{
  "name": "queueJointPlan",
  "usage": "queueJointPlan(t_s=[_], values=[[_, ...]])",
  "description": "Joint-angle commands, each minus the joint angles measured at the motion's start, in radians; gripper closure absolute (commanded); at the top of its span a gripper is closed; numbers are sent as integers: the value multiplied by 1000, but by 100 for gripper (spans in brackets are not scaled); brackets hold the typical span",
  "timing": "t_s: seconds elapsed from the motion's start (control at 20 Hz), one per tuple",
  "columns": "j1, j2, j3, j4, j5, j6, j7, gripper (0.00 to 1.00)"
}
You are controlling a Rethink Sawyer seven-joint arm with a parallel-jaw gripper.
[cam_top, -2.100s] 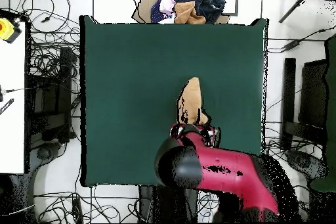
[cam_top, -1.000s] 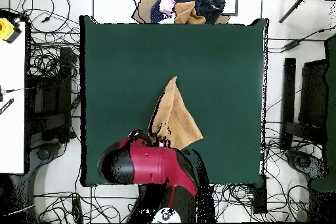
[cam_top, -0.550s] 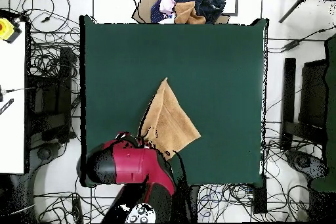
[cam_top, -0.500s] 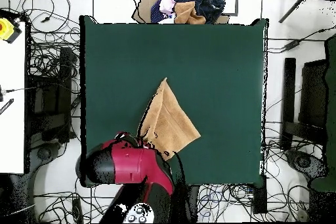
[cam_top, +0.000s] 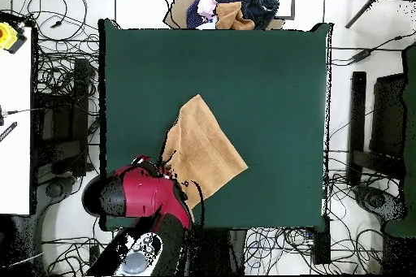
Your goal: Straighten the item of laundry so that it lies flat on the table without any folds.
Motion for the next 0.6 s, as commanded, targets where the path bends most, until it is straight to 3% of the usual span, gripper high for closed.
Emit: queueJointPlan(t_s=[0.05,0.6], values=[[40,98,-33,-35,125,-101,324,0],[29,72,15,1,214,-117,289,0]])
